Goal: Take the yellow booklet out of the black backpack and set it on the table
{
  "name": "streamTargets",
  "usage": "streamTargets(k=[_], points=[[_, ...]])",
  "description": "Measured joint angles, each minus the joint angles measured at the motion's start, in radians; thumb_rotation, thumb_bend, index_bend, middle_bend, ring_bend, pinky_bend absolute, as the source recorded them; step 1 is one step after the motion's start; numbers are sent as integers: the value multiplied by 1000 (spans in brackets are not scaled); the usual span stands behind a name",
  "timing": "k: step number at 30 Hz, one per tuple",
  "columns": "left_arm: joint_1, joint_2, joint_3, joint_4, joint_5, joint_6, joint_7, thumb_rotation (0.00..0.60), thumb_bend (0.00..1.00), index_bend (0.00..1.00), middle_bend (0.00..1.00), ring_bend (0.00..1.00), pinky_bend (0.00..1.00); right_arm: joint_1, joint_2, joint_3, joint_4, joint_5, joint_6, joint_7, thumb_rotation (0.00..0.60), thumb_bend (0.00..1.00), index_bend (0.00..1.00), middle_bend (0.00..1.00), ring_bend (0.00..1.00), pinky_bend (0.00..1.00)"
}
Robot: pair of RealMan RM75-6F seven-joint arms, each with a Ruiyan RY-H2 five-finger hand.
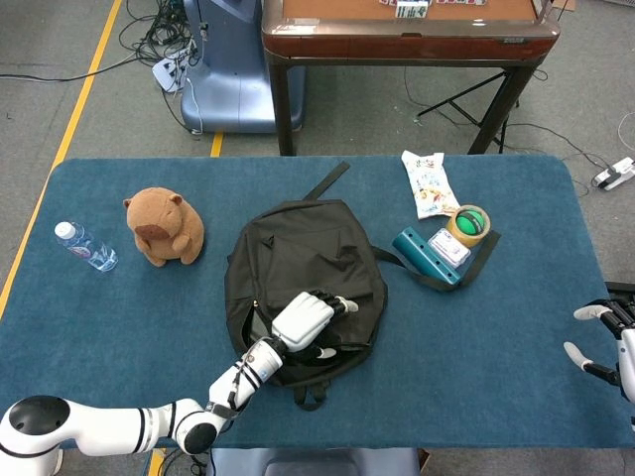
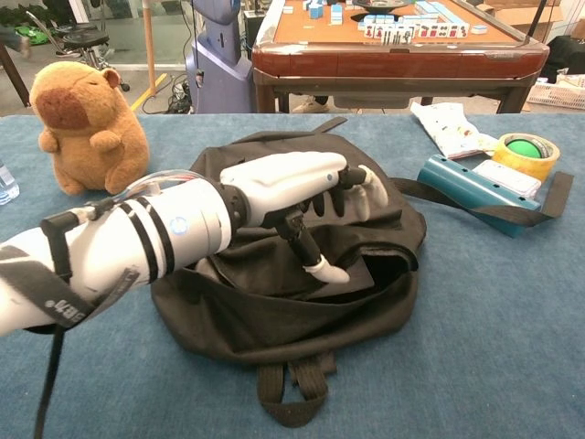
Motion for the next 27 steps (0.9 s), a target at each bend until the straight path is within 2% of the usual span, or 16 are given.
streamTargets(k=[4, 6, 13, 17, 27], points=[[7, -25, -13, 50, 1, 59, -8, 600, 317, 656, 740, 720, 594, 1, 0, -2, 3, -4, -2, 3, 600, 140, 428, 376, 269, 322], [10, -29, -22, 70, 2, 78, -18, 600, 328, 691, 797, 768, 646, 5, 1, -4, 2, -14, -7, 4, 600, 140, 428, 376, 269, 322], [-5, 29, -86, 79, -15, 74, -47, 600, 328, 686, 801, 748, 664, 45, 8, -25, -15, -97, -45, 6, 600, 140, 428, 376, 269, 322], [-30, 41, -112, 103, -20, 69, -51, 600, 328, 682, 800, 742, 664, 95, 4, -47, -42, -171, -103, 4, 600, 157, 428, 376, 269, 322], [-110, -7, -110, 333, 69, 106, -20, 600, 328, 680, 800, 736, 664, 249, -80, -83, -131, -320, -259, -11, 600, 169, 428, 376, 269, 322]])
